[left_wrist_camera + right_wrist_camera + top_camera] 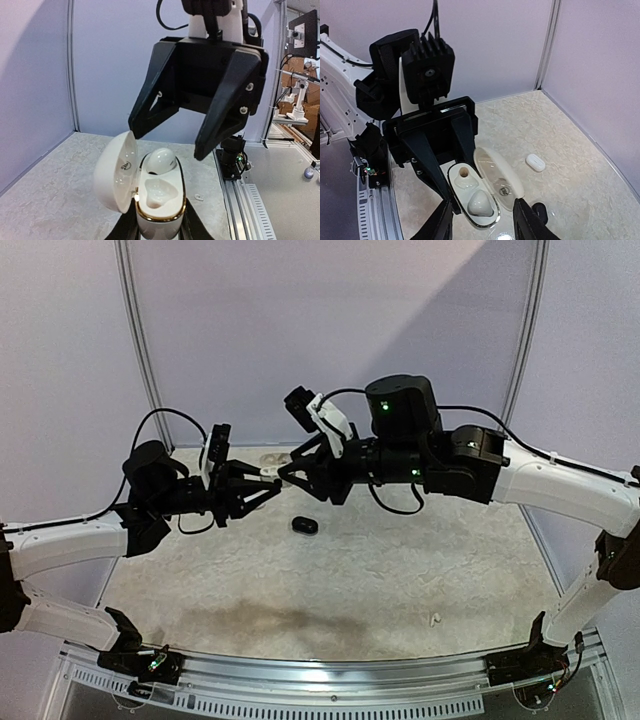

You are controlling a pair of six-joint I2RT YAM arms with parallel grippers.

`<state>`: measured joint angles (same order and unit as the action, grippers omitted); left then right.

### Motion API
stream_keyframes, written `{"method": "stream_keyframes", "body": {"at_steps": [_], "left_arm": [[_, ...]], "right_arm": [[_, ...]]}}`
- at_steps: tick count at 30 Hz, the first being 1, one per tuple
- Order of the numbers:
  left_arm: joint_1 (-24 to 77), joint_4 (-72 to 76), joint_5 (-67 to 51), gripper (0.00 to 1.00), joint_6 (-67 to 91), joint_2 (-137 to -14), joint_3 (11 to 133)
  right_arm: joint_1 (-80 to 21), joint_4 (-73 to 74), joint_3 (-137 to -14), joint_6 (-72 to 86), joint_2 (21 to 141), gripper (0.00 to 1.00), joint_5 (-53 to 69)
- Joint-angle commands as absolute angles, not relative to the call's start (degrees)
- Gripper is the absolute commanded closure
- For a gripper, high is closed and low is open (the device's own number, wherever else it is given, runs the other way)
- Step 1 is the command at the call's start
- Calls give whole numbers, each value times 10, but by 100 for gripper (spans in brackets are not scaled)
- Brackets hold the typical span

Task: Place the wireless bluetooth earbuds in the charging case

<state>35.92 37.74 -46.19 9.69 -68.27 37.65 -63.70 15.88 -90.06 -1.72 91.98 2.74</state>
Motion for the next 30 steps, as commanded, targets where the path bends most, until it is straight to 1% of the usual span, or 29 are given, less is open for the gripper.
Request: {"method": "stream_keyframes", "body": {"at_steps": [1,3,5,9,11,15,18,20,24,30], "left_arm": [[358,358,-436,100,106,-669,384],[358,348,-404,100,117,-666,380],[358,339,-374,100,126,-663,374],[358,325,-332,100,128,-659,366],[358,323,-316,100,131,-658,364],[358,317,-268,100,136,-652,354],[358,315,-260,100,132,-648,346],[359,314,-261,100,130,-645,343],[361,311,-259,100,126,-640,340],[363,313,-259,100,120,-631,330]], "right_arm": [[-625,171,-922,-11,885,58,-25],[-622,174,-934,-3,873,57,-37],[-609,182,-943,43,860,57,-62],[-562,252,-947,174,829,59,-160],[-542,337,-953,247,824,57,-213],[-493,581,-948,402,841,56,-229],[-487,712,-901,469,879,52,-195],[-486,750,-859,485,903,49,-140],[-485,725,-763,520,925,48,-27],[-486,679,-635,615,896,47,18]]}}
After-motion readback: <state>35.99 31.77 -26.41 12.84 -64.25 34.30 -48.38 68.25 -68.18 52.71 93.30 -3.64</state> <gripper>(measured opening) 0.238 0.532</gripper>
